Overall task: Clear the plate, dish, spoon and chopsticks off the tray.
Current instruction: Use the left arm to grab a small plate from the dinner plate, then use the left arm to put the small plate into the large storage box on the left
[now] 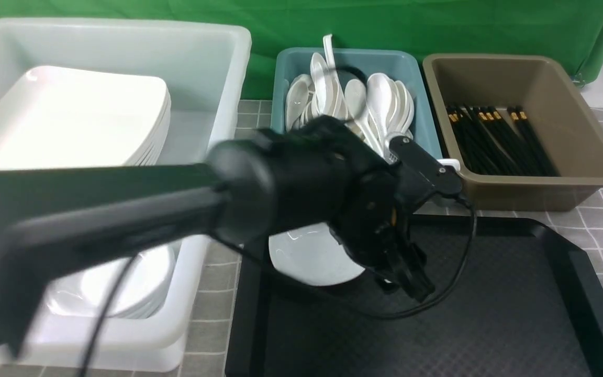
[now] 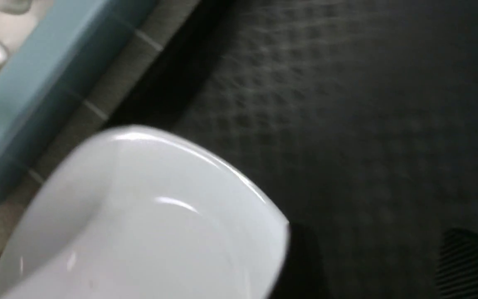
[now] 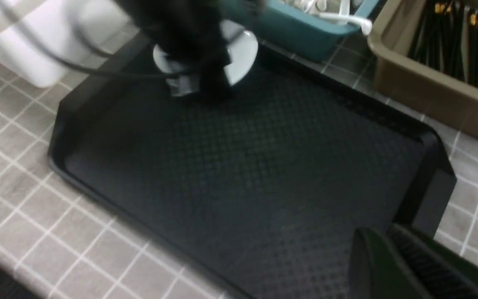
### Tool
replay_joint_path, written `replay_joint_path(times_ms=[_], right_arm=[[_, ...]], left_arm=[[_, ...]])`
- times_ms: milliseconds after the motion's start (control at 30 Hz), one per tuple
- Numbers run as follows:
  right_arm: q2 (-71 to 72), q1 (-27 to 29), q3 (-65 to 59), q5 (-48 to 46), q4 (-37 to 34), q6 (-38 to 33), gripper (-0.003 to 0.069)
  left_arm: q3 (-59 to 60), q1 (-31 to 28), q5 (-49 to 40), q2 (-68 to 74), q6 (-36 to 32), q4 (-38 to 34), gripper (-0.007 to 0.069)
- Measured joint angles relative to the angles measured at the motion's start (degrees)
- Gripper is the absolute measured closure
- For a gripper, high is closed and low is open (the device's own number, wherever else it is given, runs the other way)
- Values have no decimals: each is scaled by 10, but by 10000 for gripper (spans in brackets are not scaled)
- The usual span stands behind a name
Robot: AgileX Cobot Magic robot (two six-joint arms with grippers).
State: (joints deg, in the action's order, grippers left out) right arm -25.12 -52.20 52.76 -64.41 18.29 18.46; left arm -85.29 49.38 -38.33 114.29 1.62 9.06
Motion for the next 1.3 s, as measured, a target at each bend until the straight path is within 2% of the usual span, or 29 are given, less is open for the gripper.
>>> replay_joint_path(times_ms=[133, 367, 467, 600, 700, 767, 833, 967, 1167, 1300], right_arm=[[7, 0, 0, -16, -7, -1, 576], [10, 0, 0, -24, -9, -2, 576], [10, 0, 0, -24, -10, -2, 575], [10, 0, 0, -24, -10, -7, 571], [10, 0, 0, -24, -10, -10, 570], [10, 0, 0, -24, -10, -11, 569], [10, 0, 0, -24, -10, -11, 569], [10, 0, 0, -24, -10, -11, 568], [10, 0, 0, -24, -10, -14, 568], [10, 0, 0, -24, -10, -14, 568]], left_arm=[[-25, 0, -2, 45, 52, 67, 95], [-26, 0, -9, 78, 110, 140, 104], [-29, -3, -8, 83, 130, 158, 138], [-32, -14, -5, 89, 134, 144, 194], [-34, -20, -5, 89, 128, 107, 269], [-35, -22, -12, 88, 102, 75, 374], [-35, -22, -26, 82, 77, 62, 419], [-35, -17, -41, 68, 59, 40, 442], [-35, 27, -91, -4, 58, 9, 589], [-33, 50, -111, -54, 58, 2, 596]])
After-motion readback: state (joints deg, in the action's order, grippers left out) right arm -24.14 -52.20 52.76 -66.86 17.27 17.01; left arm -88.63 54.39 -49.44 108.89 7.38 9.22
